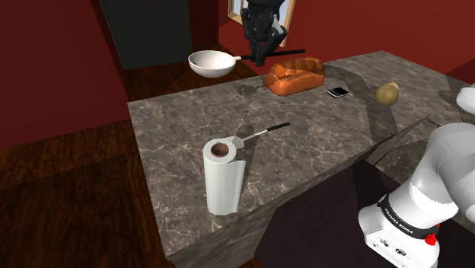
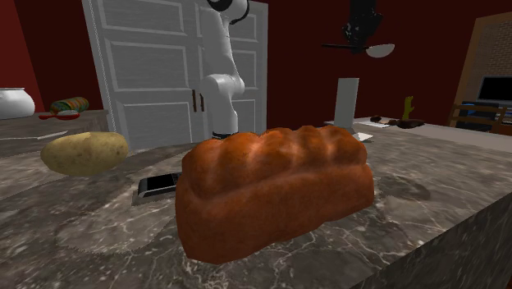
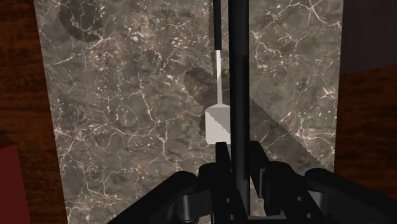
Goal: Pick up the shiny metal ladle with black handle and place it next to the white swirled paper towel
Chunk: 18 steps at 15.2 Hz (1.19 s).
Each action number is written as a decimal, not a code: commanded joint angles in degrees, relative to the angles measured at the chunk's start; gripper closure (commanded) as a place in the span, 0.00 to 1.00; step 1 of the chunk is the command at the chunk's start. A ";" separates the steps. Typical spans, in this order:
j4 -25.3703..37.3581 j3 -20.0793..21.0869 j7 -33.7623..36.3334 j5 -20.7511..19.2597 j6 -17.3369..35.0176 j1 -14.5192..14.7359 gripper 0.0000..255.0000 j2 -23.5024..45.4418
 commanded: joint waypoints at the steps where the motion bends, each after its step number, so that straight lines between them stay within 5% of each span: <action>1: 3.81 1.32 2.22 -0.03 -0.81 0.92 1.00 3.32; 8: 20.26 5.15 9.37 -1.50 -5.28 4.90 1.00 16.49; 13: 38.62 6.86 13.60 -3.89 -11.56 9.29 1.00 29.42; 18: 31.47 6.80 14.16 -3.42 -6.54 8.71 1.00 27.30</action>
